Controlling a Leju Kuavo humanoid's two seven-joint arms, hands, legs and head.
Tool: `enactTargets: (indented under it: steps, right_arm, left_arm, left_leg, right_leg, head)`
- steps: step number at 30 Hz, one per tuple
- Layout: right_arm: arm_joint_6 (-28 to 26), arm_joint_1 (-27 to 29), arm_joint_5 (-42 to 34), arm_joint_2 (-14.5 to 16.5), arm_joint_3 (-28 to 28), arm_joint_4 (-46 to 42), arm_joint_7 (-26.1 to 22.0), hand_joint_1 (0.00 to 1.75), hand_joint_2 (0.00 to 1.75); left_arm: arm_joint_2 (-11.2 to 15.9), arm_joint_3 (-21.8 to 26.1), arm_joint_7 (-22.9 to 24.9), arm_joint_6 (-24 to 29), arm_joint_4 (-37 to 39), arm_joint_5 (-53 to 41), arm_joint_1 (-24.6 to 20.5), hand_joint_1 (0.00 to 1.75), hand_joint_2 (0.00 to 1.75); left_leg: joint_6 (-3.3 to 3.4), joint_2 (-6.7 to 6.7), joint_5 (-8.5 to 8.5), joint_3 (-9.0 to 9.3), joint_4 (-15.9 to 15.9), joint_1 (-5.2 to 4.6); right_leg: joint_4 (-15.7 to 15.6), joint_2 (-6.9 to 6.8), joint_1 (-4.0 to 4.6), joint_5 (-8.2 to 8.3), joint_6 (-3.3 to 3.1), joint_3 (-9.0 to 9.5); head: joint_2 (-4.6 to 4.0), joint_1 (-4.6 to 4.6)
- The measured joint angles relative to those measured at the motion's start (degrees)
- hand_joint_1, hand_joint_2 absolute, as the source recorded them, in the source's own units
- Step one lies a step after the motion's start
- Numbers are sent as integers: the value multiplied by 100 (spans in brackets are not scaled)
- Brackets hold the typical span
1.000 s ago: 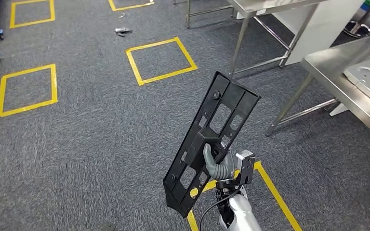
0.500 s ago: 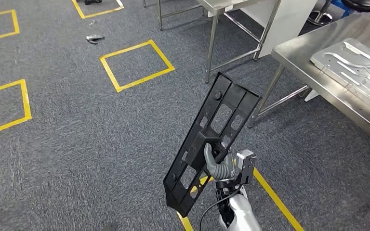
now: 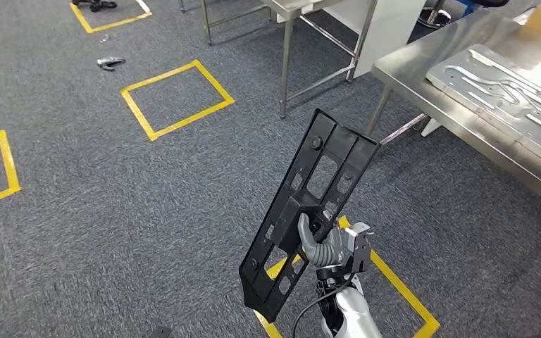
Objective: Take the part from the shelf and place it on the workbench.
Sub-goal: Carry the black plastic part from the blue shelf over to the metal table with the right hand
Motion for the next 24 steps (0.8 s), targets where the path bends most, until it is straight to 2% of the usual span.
enactTargets:
  steps: [2, 4, 6, 7, 8, 9, 10, 11, 13, 14, 15, 17, 19, 20, 22, 23, 24]
  right_arm:
    - [0, 27, 2, -2, -1, -15, -2, 175, 175]
    - [3, 52, 5, -1, -1, -59, -7, 175, 175]
    - [16, 64, 10, 4, 3, -90, -11, 175, 175]
    - [24, 73, 14, 6, 5, -93, -11, 175, 175]
    - [33, 86, 19, 7, 8, -94, -11, 175, 175]
    - [43, 99, 22, 6, 11, -97, -11, 175, 175]
    - [54, 108, 26, 7, 15, -108, -11, 175, 175]
    - [73, 114, 30, 8, 21, -131, -14, 175, 175]
    - [130, 133, 54, 13, 43, -243, -41, 175, 175]
    - [174, 163, 80, 18, 73, -365, -61, 175, 175]
    - [214, 210, 107, 21, 117, -526, -77, 175, 175]
    - [278, 329, 165, 26, 247, -954, -74, 175, 175]
    - [314, 433, 219, 21, 394, -1446, -73, 175, 175]
    - [327, 468, 250, 16, 473, -1705, -84, 175, 175]
    - [325, 526, 348, -5, 650, -2234, -116, 175, 175]
    - [310, 553, 419, -19, 753, -2483, -145, 175, 175]
    - [277, 577, 503, -35, 866, -2720, -174, 175, 175]
  left_arm:
    - [-1, -8, 0, 1, 0, -3, -12, 0, 175]
    - [0, -18, 5, 7, 0, -7, -23, 0, 175]
    - [1, -21, 22, 13, 0, -9, -8, 0, 175]
    - [1, -21, 37, 14, 0, -9, 9, 0, 175]
    - [1, -21, 52, 15, 0, -9, 31, 0, 175]
    - [1, -21, 64, 17, 0, -9, 49, 0, 175]
    - [1, -21, 72, 19, 0, -9, 63, 0, 175]
    - [1, -21, 75, 21, 0, -9, 68, 0, 175]
    - [1, -22, 75, 22, 0, -9, 68, 0, 175]
    - [1, -22, 72, 23, 0, -9, 67, 0, 175]
    - [1, -23, 69, 23, 0, -9, 69, 0, 175]
    - [4, -23, 60, 24, 0, -9, 69, 0, 175]
    - [4, -23, 49, 24, -1, -9, 61, 0, 175]
    - [2, -23, 44, 24, -2, -10, 58, 0, 175]
    - [3, -23, 43, 23, -2, -21, 65, 0, 175]
    - [4, -23, 50, 22, -2, -28, 70, 0, 175]
    - [5, -23, 59, 22, -2, -34, 71, 0, 175]
  left_leg:
    - [-63, 64, -23, 33, -17, -1]
    - [-114, -50, -179, -17, 170, 5]
    - [-140, -243, -508, -293, 787, 15]
    - [-150, -288, -656, -476, 1160, 17]
    - [-162, -309, -724, -620, 1436, 19]
    - [-173, -318, -677, -681, 1519, 23]
    - [-181, -325, -525, -642, 1388, 31]
    - [-186, -356, -296, -503, 1050, 44]
    - [-169, -536, -20, -204, 375, 72]
    - [-144, -615, 24, -125, 186, 78]
    - [-111, -663, -3, -111, 140, 72]
    - [-34, -610, 26, -125, 118, 60]
    - [42, -528, 62, -111, 72, 68]
    - [73, -479, 74, -103, 49, 77]
    - [102, -374, 71, -98, 42, 68]
    - [107, -316, 65, -97, 43, 62]
    - [108, -260, 58, -94, 43, 60]
  right_leg:
    - [-55, 98, -16, 25, -38, 14]
    - [-133, 194, -64, 60, -92, 62]
    - [-163, 284, -86, 76, -131, 86]
    - [-158, 335, -85, 76, -142, 85]
    - [-150, 395, -84, 73, -143, 85]
    - [-135, 458, -87, 68, -139, 84]
    - [-111, 524, -92, 58, -129, 82]
    - [-76, 586, -100, 40, -111, 80]
    - [12, 688, -107, -4, -60, 47]
    - [49, 727, -108, -14, -29, 16]
    - [67, 760, -107, -12, 2, -16]
    - [66, 821, -117, 10, 68, -56]
    - [189, 706, -119, -82, 127, -119]
    - [401, 601, -118, -212, 155, -217]
    - [1068, 411, -131, -545, 200, -537]
    - [1365, 380, -142, -647, 215, -688]
    - [1509, 361, -150, -655, 220, -763]
  head:
    - [0, -1]
    - [0, -4]
    - [0, -8]
    - [0, -10]
    - [0, -10]
    - [0, -10]
    - [0, -10]
    - [0, -10]
    - [0, -8]
    - [0, -5]
    - [0, -4]
    - [0, -4]
    - [0, 9]
    - [0, 19]
    - [0, 36]
    - [0, 35]
    - [0, 35]
